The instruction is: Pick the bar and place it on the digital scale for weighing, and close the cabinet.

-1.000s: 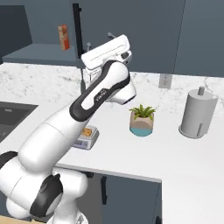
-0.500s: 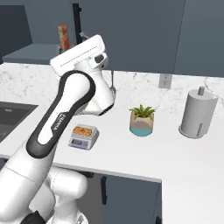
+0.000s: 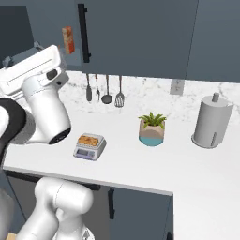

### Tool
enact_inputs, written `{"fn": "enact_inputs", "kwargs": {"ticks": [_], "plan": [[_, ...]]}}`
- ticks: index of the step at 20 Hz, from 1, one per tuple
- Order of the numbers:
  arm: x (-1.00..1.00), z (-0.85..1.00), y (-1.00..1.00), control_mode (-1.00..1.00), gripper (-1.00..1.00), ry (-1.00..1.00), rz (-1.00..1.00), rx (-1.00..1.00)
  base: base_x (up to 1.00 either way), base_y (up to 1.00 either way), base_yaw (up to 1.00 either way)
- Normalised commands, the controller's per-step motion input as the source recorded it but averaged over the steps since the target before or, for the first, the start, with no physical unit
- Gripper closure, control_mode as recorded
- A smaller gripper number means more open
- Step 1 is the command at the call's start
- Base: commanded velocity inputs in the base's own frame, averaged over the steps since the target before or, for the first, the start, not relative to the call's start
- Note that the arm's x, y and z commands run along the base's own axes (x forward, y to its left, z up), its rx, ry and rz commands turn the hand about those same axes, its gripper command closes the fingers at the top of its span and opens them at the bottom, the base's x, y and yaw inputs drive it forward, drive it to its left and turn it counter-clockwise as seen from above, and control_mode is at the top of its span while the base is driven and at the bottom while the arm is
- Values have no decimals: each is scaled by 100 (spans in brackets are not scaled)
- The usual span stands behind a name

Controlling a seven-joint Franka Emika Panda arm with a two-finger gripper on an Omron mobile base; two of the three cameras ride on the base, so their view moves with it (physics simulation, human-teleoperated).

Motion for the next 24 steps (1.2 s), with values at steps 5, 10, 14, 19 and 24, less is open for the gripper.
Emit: {"fn": "enact_inputs", "kwargs": {"ticks": [5, 10, 14, 19, 24], "plan": [[-85, -5, 88, -100, -100, 0, 0, 0, 0, 0, 0], [-22, -34, 84, -100, -100, 0, 0, 5, 0, 0, 0], [24, -82, 0, -100, -100, -1, 3, 20, 0, 0, 0], [15, -76, 0, -100, -100, -1, 5, 17, 0, 0, 0], [24, -67, 6, -100, -100, -1, 6, 6, 0, 0, 0]]}}
